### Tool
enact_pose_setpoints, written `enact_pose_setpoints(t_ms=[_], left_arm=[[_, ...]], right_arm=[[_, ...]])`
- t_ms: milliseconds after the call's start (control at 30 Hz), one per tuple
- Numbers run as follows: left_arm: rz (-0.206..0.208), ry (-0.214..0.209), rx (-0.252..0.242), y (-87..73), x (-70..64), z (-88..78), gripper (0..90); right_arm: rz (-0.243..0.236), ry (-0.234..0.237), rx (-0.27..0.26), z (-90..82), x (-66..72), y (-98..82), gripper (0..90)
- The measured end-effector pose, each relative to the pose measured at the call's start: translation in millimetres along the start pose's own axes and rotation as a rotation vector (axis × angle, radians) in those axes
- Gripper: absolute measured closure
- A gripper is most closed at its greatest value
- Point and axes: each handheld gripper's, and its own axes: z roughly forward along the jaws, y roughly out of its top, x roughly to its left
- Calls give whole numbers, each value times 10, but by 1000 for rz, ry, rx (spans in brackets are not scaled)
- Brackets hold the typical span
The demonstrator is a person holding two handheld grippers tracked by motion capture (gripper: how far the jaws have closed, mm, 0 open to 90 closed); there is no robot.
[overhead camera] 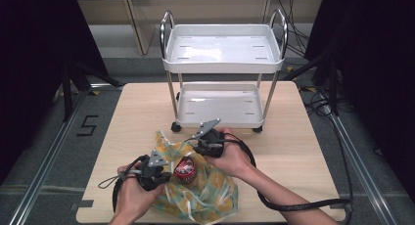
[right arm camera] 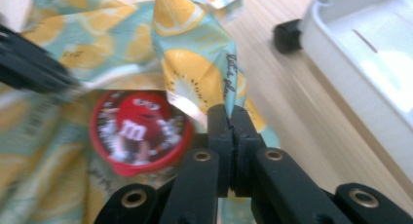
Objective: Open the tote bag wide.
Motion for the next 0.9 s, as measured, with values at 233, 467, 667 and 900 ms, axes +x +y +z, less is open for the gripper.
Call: enact_pose_setpoints(t_ms=[233,467,667,900], left_arm=[[-29,76,9,-390,149,-220,897],[-80,97,45,-782,267,-236,896],[-107,99,64,-876,333,-191,896],[-132,111,-46,-742,290,-261,734]], right_arm=[[72,-85,27,84,-143,-97,900],[41,-166,74,193,-344,-348,900],[100,-180,137,200,-472,-491,900],[92,-151,143,154,-446,-446,788]])
